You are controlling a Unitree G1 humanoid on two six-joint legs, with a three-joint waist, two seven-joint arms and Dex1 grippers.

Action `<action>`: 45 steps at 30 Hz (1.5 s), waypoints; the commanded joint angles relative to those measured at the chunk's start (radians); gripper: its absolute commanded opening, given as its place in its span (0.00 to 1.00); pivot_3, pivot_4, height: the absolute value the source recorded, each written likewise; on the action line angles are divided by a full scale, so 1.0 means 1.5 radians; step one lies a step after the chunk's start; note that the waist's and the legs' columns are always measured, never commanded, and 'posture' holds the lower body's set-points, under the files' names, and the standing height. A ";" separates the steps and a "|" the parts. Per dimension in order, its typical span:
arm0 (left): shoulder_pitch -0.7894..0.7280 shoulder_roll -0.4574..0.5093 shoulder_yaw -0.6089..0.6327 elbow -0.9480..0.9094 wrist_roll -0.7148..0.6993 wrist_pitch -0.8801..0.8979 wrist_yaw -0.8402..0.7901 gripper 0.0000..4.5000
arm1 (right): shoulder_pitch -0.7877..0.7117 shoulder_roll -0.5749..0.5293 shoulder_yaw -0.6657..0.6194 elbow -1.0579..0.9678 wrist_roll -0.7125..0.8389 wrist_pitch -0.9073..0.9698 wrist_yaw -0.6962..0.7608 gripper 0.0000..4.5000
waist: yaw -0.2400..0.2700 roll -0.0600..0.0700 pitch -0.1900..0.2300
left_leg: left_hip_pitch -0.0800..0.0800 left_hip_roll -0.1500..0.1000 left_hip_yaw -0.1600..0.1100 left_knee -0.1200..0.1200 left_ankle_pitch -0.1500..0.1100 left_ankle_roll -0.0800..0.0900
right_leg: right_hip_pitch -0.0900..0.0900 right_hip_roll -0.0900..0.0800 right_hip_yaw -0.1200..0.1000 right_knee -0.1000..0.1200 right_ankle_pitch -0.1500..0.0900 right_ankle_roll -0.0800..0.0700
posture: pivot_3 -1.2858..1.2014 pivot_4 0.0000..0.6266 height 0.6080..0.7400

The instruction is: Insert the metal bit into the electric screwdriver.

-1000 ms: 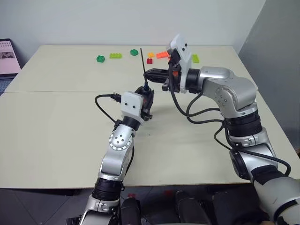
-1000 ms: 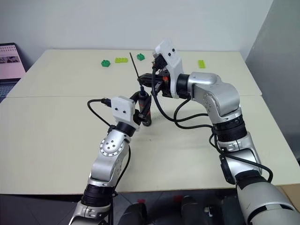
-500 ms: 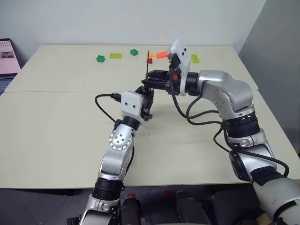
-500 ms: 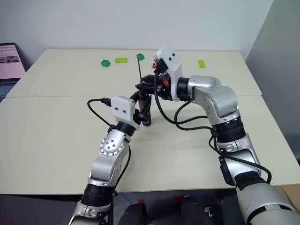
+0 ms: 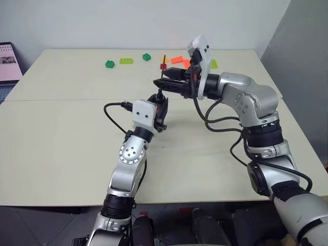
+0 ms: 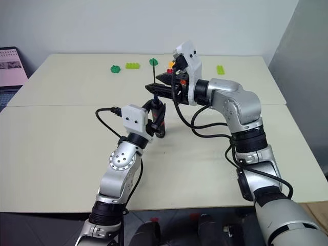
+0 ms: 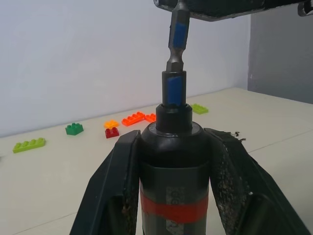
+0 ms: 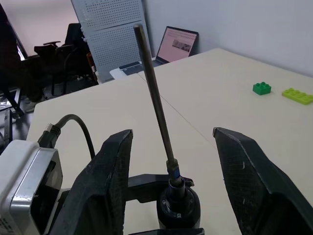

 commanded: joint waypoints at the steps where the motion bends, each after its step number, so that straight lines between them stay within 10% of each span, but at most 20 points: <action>1: 0.001 0.005 0.011 0.001 0.009 0.006 0.005 0.36 | -0.029 0.001 -0.023 -0.008 0.022 0.007 0.005 0.57 | 0.000 0.000 0.000 | 0.000 0.000 0.000 0.000 0.000 0.000 | 0.000 0.000 0.000 0.000 0.000 0.000 | 0.52 0.24 1.00; 13: 0.004 0.004 0.010 -0.001 0.010 0.006 0.006 0.36 | -0.049 0.009 -0.014 0.017 0.023 0.007 0.012 0.01 | 0.000 0.000 0.000 | 0.000 0.000 0.000 0.000 0.000 0.000 | 0.000 0.000 0.000 0.000 0.000 0.000 | 0.52 0.24 1.00; 45: 0.002 0.003 0.011 0.000 0.012 0.004 0.010 0.36 | -0.045 0.011 0.052 -0.012 -0.032 0.041 0.001 0.00 | 0.000 0.000 0.000 | 0.000 0.000 0.000 0.000 0.000 0.000 | 0.000 0.000 0.000 0.001 0.000 0.000 | 0.52 0.24 1.00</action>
